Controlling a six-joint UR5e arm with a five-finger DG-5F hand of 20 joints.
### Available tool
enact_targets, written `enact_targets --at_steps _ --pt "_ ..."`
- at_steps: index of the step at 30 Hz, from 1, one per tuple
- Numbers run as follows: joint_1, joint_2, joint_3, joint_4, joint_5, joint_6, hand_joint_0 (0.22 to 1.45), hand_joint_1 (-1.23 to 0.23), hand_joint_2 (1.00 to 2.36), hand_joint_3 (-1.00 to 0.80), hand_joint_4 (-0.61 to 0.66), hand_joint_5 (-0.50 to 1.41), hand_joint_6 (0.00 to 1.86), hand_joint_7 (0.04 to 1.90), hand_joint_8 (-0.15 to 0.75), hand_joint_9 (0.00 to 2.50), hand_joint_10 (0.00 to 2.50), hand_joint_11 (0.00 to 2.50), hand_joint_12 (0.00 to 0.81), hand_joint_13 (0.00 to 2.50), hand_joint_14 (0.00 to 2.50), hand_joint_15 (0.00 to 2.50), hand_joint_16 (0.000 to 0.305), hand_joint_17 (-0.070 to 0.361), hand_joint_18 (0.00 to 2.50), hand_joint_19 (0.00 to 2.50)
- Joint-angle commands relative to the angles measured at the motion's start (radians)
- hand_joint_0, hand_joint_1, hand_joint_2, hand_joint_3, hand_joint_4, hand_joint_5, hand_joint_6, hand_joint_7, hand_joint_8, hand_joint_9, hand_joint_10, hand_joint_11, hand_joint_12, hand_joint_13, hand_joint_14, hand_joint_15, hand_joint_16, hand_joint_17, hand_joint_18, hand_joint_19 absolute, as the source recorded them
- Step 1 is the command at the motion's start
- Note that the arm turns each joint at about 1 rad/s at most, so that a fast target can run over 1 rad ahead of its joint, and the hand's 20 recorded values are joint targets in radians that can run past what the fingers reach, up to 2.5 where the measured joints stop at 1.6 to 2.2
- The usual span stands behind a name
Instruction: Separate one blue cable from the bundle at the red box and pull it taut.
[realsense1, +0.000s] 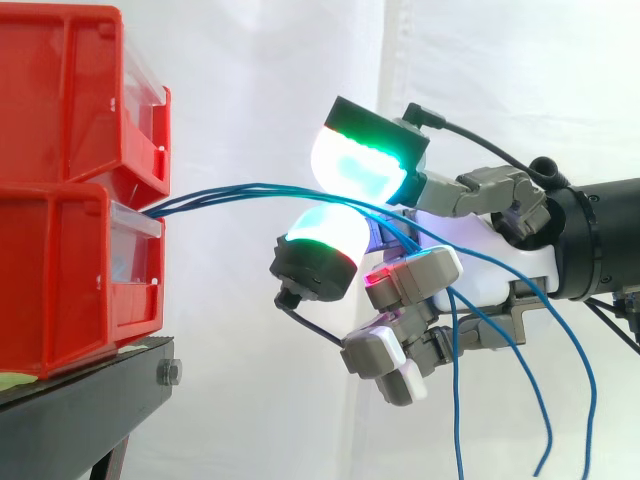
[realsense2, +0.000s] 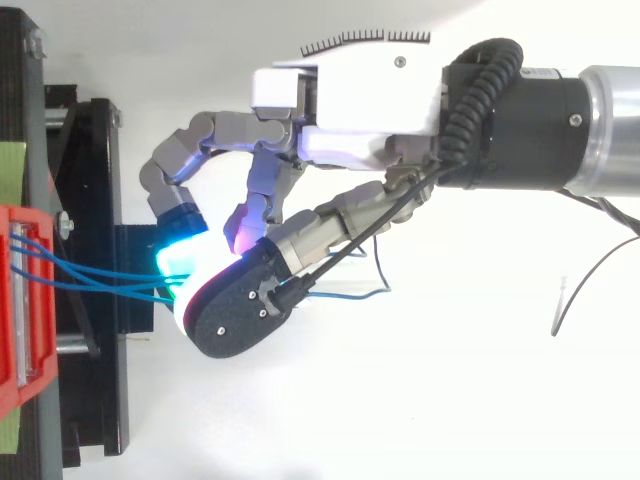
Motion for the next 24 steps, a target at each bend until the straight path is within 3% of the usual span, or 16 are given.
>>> enact_targets --at_steps 1,8,14,24 --pt "0.000 0.000 0.000 0.000 0.000 0.001 0.61 -0.54 1.00 -0.50 -0.12 -0.09 0.88 1.34 0.228 1.41 0.03 1.23 0.369 1.05 0.03 0.94 0.047 0.105 0.88 0.94" --pt "0.000 0.000 -0.001 0.000 -0.003 0.001 0.62 -0.51 1.00 -0.50 -0.05 -0.08 0.87 1.21 0.227 1.42 0.03 1.20 0.369 1.04 0.03 0.94 0.047 0.107 0.86 0.95" --pt "0.000 0.000 0.000 0.000 -0.003 0.003 0.62 -0.46 1.00 -0.50 0.08 -0.07 0.78 1.30 0.249 1.38 0.03 1.18 0.372 1.01 0.03 0.96 0.049 0.110 0.84 0.96" --pt "0.000 -0.001 -0.001 0.000 -0.002 0.003 0.60 -0.42 1.00 -0.50 0.07 -0.09 0.80 1.28 0.265 1.35 0.03 1.19 0.381 1.00 0.03 0.95 0.050 0.113 0.83 0.94"
